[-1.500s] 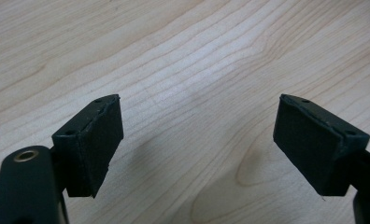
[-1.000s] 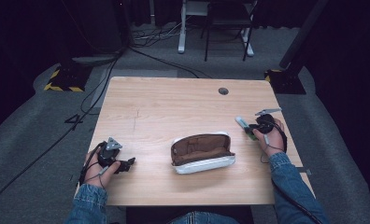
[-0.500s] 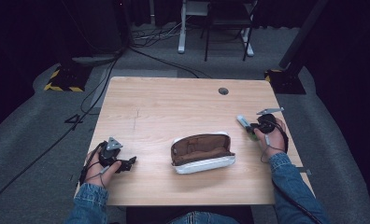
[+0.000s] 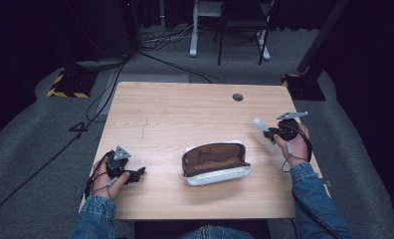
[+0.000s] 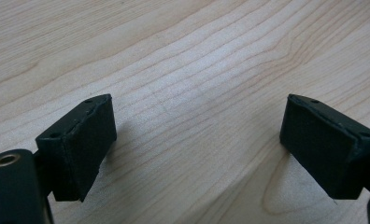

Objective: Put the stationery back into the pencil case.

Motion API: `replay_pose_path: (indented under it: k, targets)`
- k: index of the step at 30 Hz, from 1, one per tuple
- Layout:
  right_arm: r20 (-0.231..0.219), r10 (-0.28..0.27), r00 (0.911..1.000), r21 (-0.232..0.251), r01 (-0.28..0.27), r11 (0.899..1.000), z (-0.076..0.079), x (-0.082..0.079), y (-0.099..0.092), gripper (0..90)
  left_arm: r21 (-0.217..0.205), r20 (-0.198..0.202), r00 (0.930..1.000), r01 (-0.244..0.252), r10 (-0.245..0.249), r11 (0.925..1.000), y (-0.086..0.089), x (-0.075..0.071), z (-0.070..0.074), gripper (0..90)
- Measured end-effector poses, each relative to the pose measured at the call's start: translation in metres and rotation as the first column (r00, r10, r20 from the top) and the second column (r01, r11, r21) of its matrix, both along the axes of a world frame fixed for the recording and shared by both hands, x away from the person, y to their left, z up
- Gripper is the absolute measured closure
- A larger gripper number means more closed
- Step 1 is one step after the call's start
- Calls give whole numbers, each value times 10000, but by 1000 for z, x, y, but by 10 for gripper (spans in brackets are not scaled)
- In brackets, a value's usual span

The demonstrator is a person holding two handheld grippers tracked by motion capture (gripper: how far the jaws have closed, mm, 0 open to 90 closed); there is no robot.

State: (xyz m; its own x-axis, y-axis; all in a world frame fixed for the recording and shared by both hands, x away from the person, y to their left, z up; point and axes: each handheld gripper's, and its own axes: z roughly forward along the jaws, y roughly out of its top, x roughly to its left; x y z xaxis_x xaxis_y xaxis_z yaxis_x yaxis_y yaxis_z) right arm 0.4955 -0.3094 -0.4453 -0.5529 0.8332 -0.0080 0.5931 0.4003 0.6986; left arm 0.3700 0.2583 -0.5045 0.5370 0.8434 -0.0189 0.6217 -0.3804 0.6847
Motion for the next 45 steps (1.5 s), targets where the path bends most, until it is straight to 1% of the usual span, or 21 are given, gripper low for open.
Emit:
replay_pose_path:
  k: [7, 8, 9, 11, 16, 20, 22, 23, 24, 25, 27, 28, 31, 32, 33, 34, 40, 41, 44, 45]
  targets:
    - [190, 391, 9991, -6, -391, 9992, 18, -8, 7, 673, 1, 0, 10000, -3, 3, 10000, 0, 0, 0, 109]
    - [190, 391, 9991, -6, -391, 9992, 18, -8, 7, 673, 1, 0, 10000, -3, 3, 10000, 0, 0, 0, 109]
    - [299, 554, 9980, -98, -551, 9984, 25, -11, 12, 674, -21, -6, 10000, -44, 44, 10000, -1, 0, 0, 109]
    - [347, 623, 9975, -125, -619, 9980, 27, -13, 13, 673, -26, -16, 10000, -34, 34, 10000, -1, 0, 0, 109]
    - [544, 1032, 9932, -116, -1028, 9946, 41, -21, 24, 673, -28, -45, 10000, 27, -27, 10000, -1, 0, 0, 109]
    - [750, 1464, 9864, -150, -1457, 9892, 53, -30, 35, 673, -31, -8, 10000, 51, -51, 10000, -2, 1, 0, 109]
    - [781, 1538, 9850, -155, -1530, 9881, 55, -31, 37, 673, -20, 2, 10000, 58, -58, 10000, -2, 1, 0, 109]
    - [857, 1760, 9807, -164, -1752, 9844, 61, -36, 42, 673, -30, 3, 10000, 62, -62, 10000, -2, 1, 0, 109]
    - [897, 1857, 9785, -175, -1849, 9826, 63, -38, 44, 673, -47, 18, 10000, 57, -57, 10000, -2, 1, 0, 109]
    - [897, 1857, 9785, -175, -1849, 9826, 63, -38, 44, 673, -47, 18, 10000, 57, -57, 10000, -2, 1, 0, 109]
    - [966, 2018, 9746, -148, -2013, 9794, 67, -42, 49, 673, -49, 25, 10000, 68, -68, 10000, -2, 1, 0, 109]
    - [957, 2242, 9698, -78, -2245, 9744, 71, -46, 54, 673, -37, 17, 10000, 69, -69, 10000, -2, 1, 0, 109]
    - [987, 2436, 9648, -118, -2437, 9698, 75, -50, 59, 673, -20, -5, 10000, 91, -91, 10000, -2, 1, 0, 109]
    - [987, 2436, 9648, -118, -2437, 9698, 75, -50, 59, 673, -20, -5, 10000, 91, -91, 10000, -2, 1, 0, 109]
    - [1016, 2523, 9623, -122, -2524, 9676, 76, -52, 61, 673, -3, -8, 9999, 102, -102, 9999, -2, 1, 0, 109]
    - [1010, 2633, 9594, -148, -2632, 9646, 78, -54, 64, 673, -49, -22, 10000, 78, -79, 10000, -3, 1, 0, 109]
    - [943, 3147, 9445, -105, -3152, 9490, 82, -62, 76, 673, -19, 0, 10000, 95, -95, 10000, -2, 2, 0, 110]
    - [922, 3292, 9398, -36, -3303, 9439, 83, -64, 79, 673, -19, 0, 10000, 97, -97, 10000, -2, 2, 0, 109]
    - [871, 3560, 9304, 0, -3574, 9340, 85, -68, 84, 673, -26, -2, 10000, 95, -95, 10000, -3, 2, 0, 109]
    - [871, 3560, 9304, 0, -3574, 9340, 85, -68, 84, 673, -26, -2, 10000, 95, -95, 10000, -3, 2, 0, 109]
